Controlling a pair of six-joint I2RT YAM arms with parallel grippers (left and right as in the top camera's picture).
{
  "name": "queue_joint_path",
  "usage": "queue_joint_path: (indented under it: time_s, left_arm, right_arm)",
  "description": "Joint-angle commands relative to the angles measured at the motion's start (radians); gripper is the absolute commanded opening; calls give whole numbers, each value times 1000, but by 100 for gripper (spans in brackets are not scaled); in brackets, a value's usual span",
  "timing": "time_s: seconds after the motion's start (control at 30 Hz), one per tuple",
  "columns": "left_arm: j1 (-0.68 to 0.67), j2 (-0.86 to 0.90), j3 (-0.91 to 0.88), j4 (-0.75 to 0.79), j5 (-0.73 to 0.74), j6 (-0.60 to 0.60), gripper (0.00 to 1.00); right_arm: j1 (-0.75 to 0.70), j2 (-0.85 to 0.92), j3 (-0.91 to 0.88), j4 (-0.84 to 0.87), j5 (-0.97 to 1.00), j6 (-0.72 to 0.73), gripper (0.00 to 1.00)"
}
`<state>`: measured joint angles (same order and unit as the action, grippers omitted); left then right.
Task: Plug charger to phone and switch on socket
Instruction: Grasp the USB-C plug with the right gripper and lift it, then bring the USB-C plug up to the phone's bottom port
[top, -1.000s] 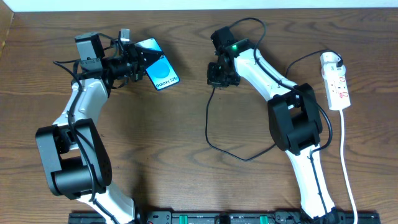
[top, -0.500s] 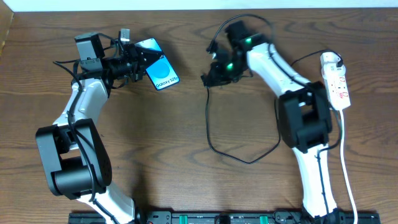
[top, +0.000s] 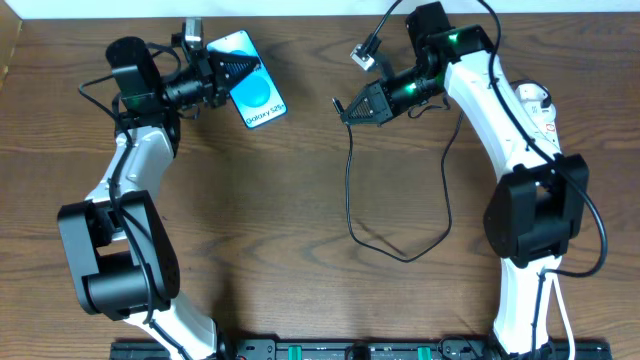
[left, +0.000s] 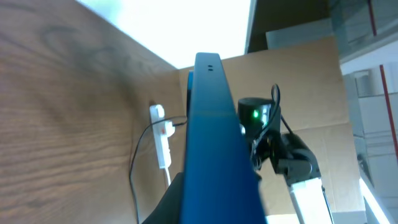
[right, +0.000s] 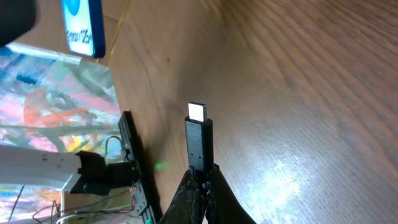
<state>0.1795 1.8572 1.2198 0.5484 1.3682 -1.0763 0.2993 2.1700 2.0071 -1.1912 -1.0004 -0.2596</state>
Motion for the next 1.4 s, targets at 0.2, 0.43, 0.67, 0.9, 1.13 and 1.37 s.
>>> queue_joint_path:
  time_s: [0.2, 0.43, 0.67, 0.9, 1.13, 1.37]
  left_arm:
    - [-1, -2, 15, 165, 19, -250, 7]
    - [1, -2, 15, 165, -18, -261, 7]
    - [0, -2, 14, 171, 18, -256, 7]
    - [1, -2, 14, 172, 18, -222, 7]
    - [1, -2, 14, 172, -42, -214, 7]
    - [1, -2, 14, 172, -41, -200, 7]
  right_arm:
    - [103, -37, -2, 5, 28, 1, 1]
    - [201, -45, -2, 48, 112, 65, 1]
    - [226, -79, -2, 128, 111, 166, 1]
    - [228, -91, -2, 163, 99, 222, 1]
    - [259, -93, -2, 163, 97, 222, 1]
    - [265, -110, -2, 198, 120, 267, 1]
